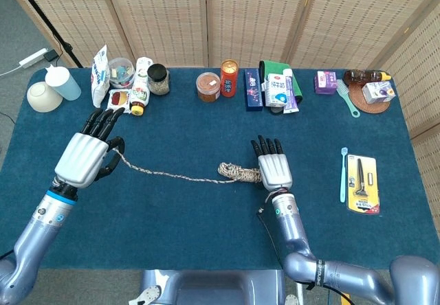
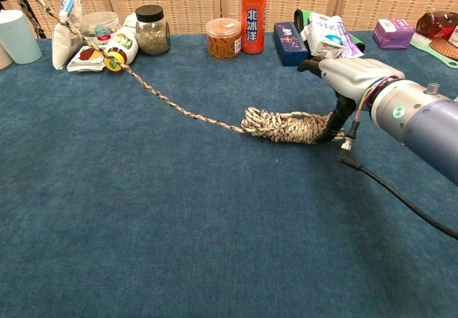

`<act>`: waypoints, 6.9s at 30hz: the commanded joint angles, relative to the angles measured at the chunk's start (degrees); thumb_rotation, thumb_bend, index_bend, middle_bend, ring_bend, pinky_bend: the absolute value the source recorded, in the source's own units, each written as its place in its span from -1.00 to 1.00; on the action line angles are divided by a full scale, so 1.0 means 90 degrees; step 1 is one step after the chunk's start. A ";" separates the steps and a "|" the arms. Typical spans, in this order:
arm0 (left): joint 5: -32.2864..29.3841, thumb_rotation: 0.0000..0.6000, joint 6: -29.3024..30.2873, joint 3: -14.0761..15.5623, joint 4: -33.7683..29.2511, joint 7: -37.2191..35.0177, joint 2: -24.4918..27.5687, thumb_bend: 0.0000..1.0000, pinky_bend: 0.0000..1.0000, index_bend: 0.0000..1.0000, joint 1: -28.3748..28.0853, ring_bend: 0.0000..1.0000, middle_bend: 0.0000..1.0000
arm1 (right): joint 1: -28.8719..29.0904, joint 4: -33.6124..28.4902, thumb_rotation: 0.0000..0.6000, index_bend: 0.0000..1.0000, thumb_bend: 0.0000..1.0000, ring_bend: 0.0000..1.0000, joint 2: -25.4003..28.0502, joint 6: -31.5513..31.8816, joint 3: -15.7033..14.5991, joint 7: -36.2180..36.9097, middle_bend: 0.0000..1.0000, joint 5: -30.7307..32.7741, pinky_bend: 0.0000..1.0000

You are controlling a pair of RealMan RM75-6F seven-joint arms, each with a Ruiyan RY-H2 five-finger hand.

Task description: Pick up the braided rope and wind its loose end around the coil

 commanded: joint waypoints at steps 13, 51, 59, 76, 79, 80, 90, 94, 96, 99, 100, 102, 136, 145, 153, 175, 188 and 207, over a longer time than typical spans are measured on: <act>-0.0062 1.00 0.0034 -0.0034 0.0019 -0.0065 0.0085 -0.14 -1.00 0.19 0.0048 -1.00 -1.00 | 0.0390 0.0460 1.00 -0.52 -1.00 -0.78 -0.0047 -0.0386 -0.0005 0.0251 -0.65 0.0824 -0.57; -0.0299 1.00 0.0143 -0.0729 -0.0522 -0.0439 0.0473 -0.14 -1.00 0.19 -0.0190 -1.00 -1.00 | 0.0329 0.0612 1.00 0.46 0.30 -0.09 0.0300 -0.0746 -0.0529 0.2709 0.12 -0.0958 0.23; -0.1298 1.00 0.0055 -0.1559 -0.0524 -0.0280 0.0279 -0.14 -1.00 0.20 -0.0868 -1.00 -1.00 | 0.0294 0.0048 1.00 0.48 0.30 -0.08 0.0727 -0.1120 -0.0889 0.3582 0.13 -0.1906 0.23; -0.2778 1.00 -0.0067 -0.1843 0.1604 0.1573 -0.1372 -0.15 -1.00 0.22 -0.2612 -1.00 -1.00 | 0.0349 -0.0551 1.00 0.51 0.30 -0.06 0.1658 -0.1302 -0.1434 0.5794 0.15 -0.3928 0.23; -0.2842 1.00 -0.0120 -0.1730 0.2194 0.1676 -0.1775 -0.15 -1.00 0.22 -0.2826 -1.00 -1.00 | 0.0349 -0.0637 1.00 0.51 0.30 -0.06 0.1763 -0.1248 -0.1501 0.6292 0.15 -0.4137 0.23; -0.2814 1.00 -0.0127 -0.1706 0.2361 0.1624 -0.1889 -0.15 -1.00 0.22 -0.2867 -1.00 -1.00 | 0.0345 -0.0690 1.00 0.51 0.30 -0.06 0.1802 -0.1236 -0.1513 0.6452 0.15 -0.4173 0.23; -0.2592 1.00 -0.0414 -0.1265 0.3934 0.1013 -0.2923 -0.16 -1.00 0.22 -0.2985 -1.00 -1.00 | 0.0313 -0.1546 1.00 0.52 0.30 -0.05 0.2321 -0.1200 -0.1400 0.7886 0.17 -0.4053 0.23; -0.2030 1.00 -0.0271 -0.1080 0.4386 0.0396 -0.3224 -0.16 -1.00 0.25 -0.2917 -1.00 -1.00 | 0.0289 -0.1956 1.00 0.52 0.32 0.00 0.2453 -0.1320 -0.1235 0.8185 0.20 -0.3563 0.25; -0.1665 1.00 -0.0168 -0.0902 0.4772 -0.0007 -0.3421 -0.16 -1.00 0.25 -0.2838 -1.00 -1.00 | 0.0295 -0.2160 1.00 0.52 0.32 0.01 0.2529 -0.1413 -0.1117 0.8240 0.21 -0.3221 0.25; -0.1453 1.00 -0.0202 -0.0719 0.5125 -0.0308 -0.3597 -0.16 -1.00 0.25 -0.2735 -1.00 -1.00 | 0.0306 -0.2319 1.00 0.52 0.35 0.01 0.2555 -0.1442 -0.0946 0.8121 0.21 -0.2745 0.25; -0.1390 1.00 -0.0217 -0.0647 0.5220 -0.0359 -0.3640 -0.16 -1.00 0.25 -0.2696 -1.00 -1.00 | 0.0315 -0.2368 1.00 0.52 0.36 0.01 0.2559 -0.1454 -0.0880 0.8081 0.21 -0.2559 0.25; -0.1228 1.00 -0.0228 -0.0473 0.5440 -0.0456 -0.3735 -0.16 -1.00 0.25 -0.2595 -1.00 -1.00 | 0.0359 -0.2475 1.00 0.52 0.37 0.01 0.2570 -0.1506 -0.0722 0.7982 0.21 -0.2092 0.25; 0.1672 1.00 0.1000 0.1296 0.4331 -0.1793 -0.2725 -0.17 -1.00 0.25 -0.1064 -1.00 -1.00 | 0.2058 -0.0580 1.00 0.53 0.50 0.12 0.0789 0.0675 0.1134 0.4098 0.30 0.4548 0.30; 0.2049 1.00 0.1062 0.1292 0.3282 -0.1591 -0.2282 -0.18 -1.00 0.25 -0.1021 -1.00 -1.00 | 0.2158 0.0131 1.00 0.53 0.51 0.12 0.0309 0.0906 0.1090 0.3552 0.31 0.4514 0.30; 0.2361 1.00 0.1098 0.1269 0.2440 -0.1427 -0.1956 -0.18 -1.00 0.25 -0.0984 -1.00 -1.00 | 0.2120 0.0641 1.00 0.53 0.51 0.12 0.0045 0.0873 0.1142 0.3182 0.31 0.4513 0.31; 0.1097 1.00 0.0128 0.0151 0.0525 -0.1215 -0.1829 -0.19 -1.00 0.25 -0.1331 -1.00 -1.00 | 0.1683 0.0703 1.00 0.54 0.51 0.13 -0.0214 0.0484 0.0770 0.2681 0.32 0.3453 0.31; -0.1519 1.00 -0.0133 -0.1555 -0.0093 -0.0889 -0.2800 -0.19 -1.00 0.26 -0.2037 -1.00 -1.00 | 0.1209 -0.0011 1.00 0.54 0.51 0.13 -0.0082 0.0233 -0.0157 0.2665 0.32 0.1873 0.31; -0.2775 1.00 0.0105 -0.2245 0.1582 -0.0085 -0.3947 -0.19 -1.00 0.26 -0.3052 -1.00 -1.00 | 0.0595 -0.0615 1.00 0.55 0.51 0.12 0.0898 -0.1777 -0.0395 0.4711 0.32 -0.0342 0.28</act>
